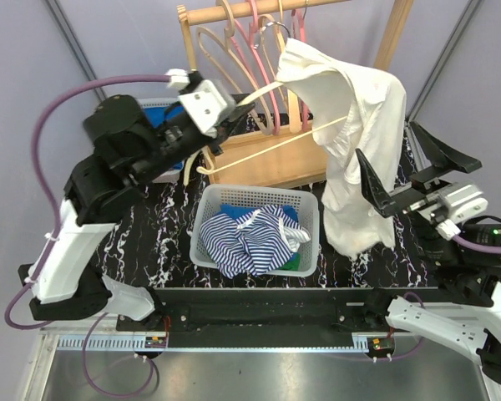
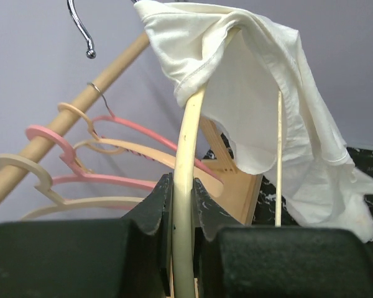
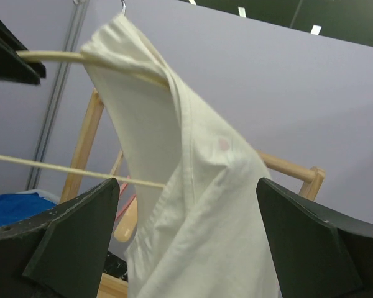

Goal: Remove the tank top from the hanger

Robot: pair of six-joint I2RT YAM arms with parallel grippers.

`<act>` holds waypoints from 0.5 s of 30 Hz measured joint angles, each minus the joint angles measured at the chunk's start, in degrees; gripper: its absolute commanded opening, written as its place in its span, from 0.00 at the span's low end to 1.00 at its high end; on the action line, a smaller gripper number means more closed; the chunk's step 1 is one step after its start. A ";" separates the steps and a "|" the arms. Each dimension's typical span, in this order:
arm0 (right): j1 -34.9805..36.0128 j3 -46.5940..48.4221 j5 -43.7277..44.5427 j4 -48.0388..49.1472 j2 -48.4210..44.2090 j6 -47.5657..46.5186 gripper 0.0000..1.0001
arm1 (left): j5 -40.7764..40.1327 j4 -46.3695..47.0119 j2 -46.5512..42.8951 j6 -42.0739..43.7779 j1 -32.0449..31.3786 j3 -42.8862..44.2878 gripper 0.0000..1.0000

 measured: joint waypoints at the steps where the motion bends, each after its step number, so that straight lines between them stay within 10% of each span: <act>1: 0.00 -0.20 0.31 -0.04 0.46 0.00 1.00 | 0.48 0.55 -0.83 0.11 0.00 0.15 0.00; 15: 0.00 2.45 0.55 -0.33 5.46 2.84 1.00 | 3.39 9.46 -20.74 12.63 1.73 -7.96 0.00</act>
